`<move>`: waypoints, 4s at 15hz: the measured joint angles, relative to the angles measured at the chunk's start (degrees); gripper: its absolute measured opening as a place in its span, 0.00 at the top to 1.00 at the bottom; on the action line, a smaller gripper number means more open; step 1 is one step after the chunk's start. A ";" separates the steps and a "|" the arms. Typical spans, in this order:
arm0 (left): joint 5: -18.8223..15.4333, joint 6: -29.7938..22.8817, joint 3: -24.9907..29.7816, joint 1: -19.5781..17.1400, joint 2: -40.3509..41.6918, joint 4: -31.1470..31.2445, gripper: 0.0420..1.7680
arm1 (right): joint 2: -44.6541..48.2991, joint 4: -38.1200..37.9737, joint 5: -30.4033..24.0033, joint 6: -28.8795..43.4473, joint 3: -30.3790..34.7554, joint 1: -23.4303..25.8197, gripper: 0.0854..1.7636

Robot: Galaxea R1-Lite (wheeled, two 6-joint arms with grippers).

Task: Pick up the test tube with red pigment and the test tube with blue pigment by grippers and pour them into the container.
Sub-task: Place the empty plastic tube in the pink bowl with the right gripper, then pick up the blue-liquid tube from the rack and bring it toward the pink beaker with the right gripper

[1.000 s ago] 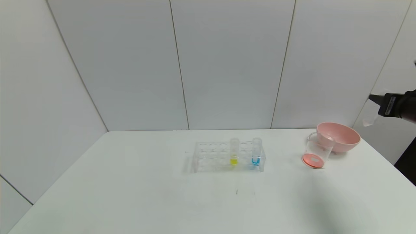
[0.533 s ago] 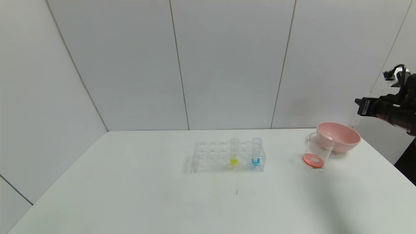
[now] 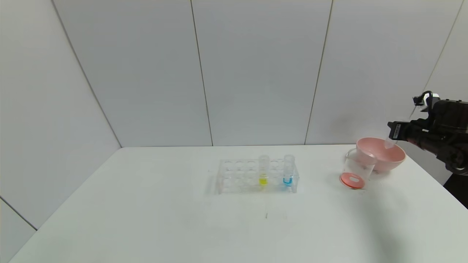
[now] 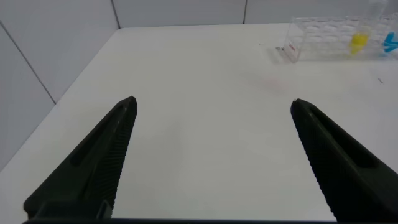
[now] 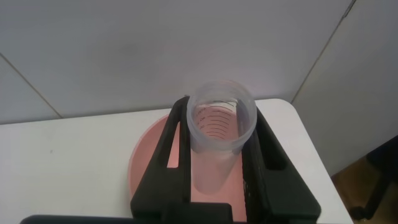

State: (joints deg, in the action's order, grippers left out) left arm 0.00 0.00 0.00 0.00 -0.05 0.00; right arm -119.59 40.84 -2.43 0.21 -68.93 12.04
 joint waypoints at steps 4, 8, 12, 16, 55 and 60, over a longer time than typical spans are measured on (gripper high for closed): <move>0.00 0.00 0.00 0.00 0.00 0.00 0.00 | -3.84 0.68 0.20 0.01 -2.33 0.33 0.74; 0.00 0.00 0.00 0.00 0.00 0.00 0.00 | -6.18 4.13 -0.28 -0.05 -2.74 0.71 0.68; 0.00 0.02 0.00 0.00 0.00 0.00 0.00 | -6.81 3.15 -0.22 -0.02 -2.71 0.71 0.42; 0.00 0.00 0.00 0.00 0.00 0.00 0.00 | -5.55 2.55 0.27 -0.02 -1.94 0.62 0.26; 0.00 0.00 0.00 0.00 0.00 0.00 0.00 | 0.66 10.05 36.47 13.93 19.02 -50.80 0.04; 0.00 0.00 0.00 0.00 0.00 0.00 0.00 | -3.64 9.24 36.28 13.53 13.31 -49.38 0.04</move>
State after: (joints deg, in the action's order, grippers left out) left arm 0.00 0.00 0.00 0.00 -0.05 0.00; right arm -123.23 50.08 33.85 13.74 -55.61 -37.34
